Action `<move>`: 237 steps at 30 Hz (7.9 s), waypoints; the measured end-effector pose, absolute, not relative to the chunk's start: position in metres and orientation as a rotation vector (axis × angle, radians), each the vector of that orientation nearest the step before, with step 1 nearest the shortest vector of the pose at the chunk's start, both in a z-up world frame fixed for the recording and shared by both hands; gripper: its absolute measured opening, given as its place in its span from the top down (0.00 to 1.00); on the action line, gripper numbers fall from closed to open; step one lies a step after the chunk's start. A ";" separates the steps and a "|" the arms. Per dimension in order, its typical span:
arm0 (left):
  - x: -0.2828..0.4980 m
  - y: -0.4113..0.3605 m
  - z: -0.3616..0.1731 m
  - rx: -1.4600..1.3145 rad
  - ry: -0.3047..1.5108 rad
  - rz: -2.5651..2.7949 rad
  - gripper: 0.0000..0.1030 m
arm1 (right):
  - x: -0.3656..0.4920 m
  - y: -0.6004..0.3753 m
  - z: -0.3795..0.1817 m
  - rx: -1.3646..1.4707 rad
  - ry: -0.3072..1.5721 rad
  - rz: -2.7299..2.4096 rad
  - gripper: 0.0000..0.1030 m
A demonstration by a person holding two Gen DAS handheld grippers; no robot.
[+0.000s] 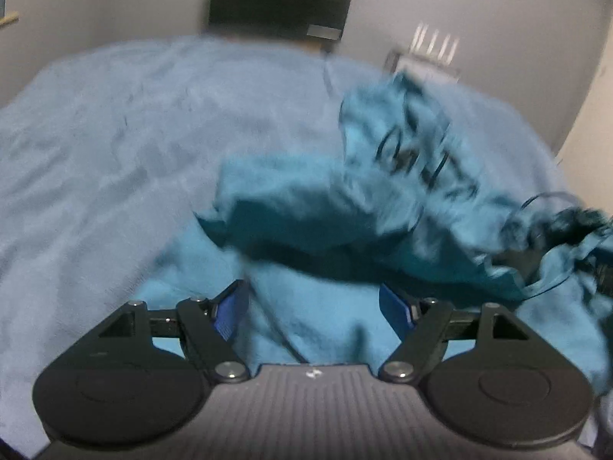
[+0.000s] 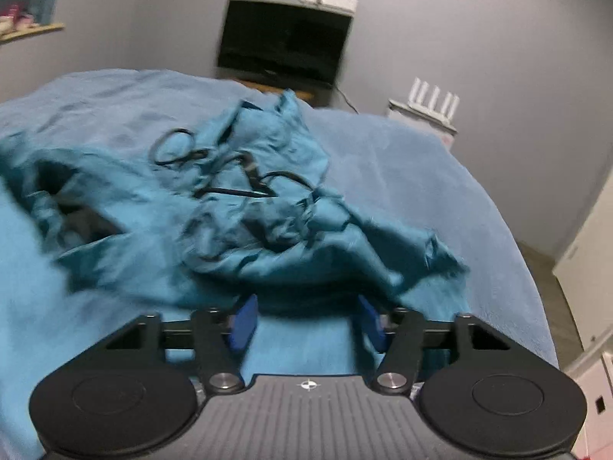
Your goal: Fold large clothes
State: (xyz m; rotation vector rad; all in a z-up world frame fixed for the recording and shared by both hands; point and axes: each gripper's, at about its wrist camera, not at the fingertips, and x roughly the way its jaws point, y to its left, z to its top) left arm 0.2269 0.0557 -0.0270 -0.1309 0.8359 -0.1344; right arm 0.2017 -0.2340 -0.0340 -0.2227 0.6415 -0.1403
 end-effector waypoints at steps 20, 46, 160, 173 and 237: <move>0.180 0.064 -0.047 -0.061 0.864 0.013 0.19 | 0.137 -0.247 -0.052 -0.080 0.553 -0.170 0.24; 0.002 0.087 0.014 -0.435 0.912 -0.296 0.14 | -0.040 -0.231 0.005 0.226 0.533 -0.088 0.20; -0.031 0.087 0.202 -0.109 0.632 -0.337 0.32 | -0.075 -0.175 0.300 -0.204 0.324 0.201 0.11; 0.156 0.015 0.078 0.023 0.813 -0.217 0.32 | 0.111 -0.280 0.118 0.012 0.525 -0.069 0.19; 0.134 0.068 0.027 -0.189 0.698 -0.183 0.24 | 0.161 -0.219 -0.124 -0.166 0.560 0.492 0.94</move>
